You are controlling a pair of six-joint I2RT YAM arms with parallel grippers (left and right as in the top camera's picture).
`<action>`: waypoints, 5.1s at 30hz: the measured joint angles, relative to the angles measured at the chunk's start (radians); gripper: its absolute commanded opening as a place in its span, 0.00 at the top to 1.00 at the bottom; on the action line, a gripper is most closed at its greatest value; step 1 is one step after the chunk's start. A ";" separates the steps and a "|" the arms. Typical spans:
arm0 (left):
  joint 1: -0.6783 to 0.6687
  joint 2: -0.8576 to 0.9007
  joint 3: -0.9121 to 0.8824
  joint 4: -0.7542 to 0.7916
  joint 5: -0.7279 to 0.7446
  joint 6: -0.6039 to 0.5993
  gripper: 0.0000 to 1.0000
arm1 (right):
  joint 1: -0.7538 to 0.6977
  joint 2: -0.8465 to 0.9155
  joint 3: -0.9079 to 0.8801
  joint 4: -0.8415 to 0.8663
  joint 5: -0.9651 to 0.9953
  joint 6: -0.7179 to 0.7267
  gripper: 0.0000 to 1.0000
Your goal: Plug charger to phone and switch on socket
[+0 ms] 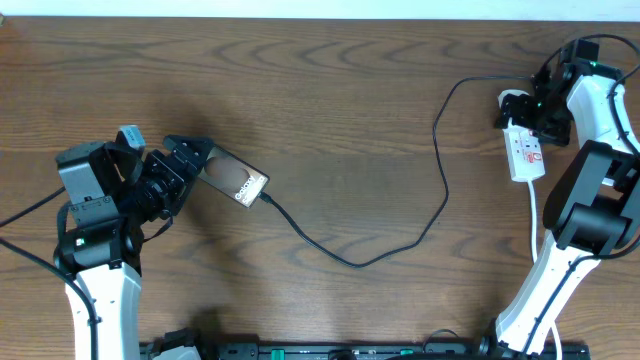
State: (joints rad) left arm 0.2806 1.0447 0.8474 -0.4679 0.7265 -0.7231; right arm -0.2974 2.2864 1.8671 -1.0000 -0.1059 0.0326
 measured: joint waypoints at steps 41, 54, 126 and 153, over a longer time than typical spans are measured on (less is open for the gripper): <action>0.000 0.000 0.000 -0.007 0.000 0.018 0.09 | -0.008 0.000 0.040 -0.013 -0.138 -0.034 0.01; 0.000 0.000 0.000 -0.021 0.000 0.018 0.09 | -0.012 0.000 0.042 -0.018 -0.150 -0.037 0.01; 0.000 0.000 0.000 -0.027 0.000 0.022 0.09 | -0.015 -0.005 0.022 0.006 -0.171 -0.036 0.01; 0.000 0.001 0.000 -0.036 -0.008 0.022 0.09 | 0.001 -0.023 -0.016 0.040 -0.136 -0.025 0.01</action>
State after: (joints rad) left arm 0.2806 1.0458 0.8474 -0.5037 0.7189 -0.7013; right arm -0.2962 2.2631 1.8507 -0.9596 -0.2420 0.0074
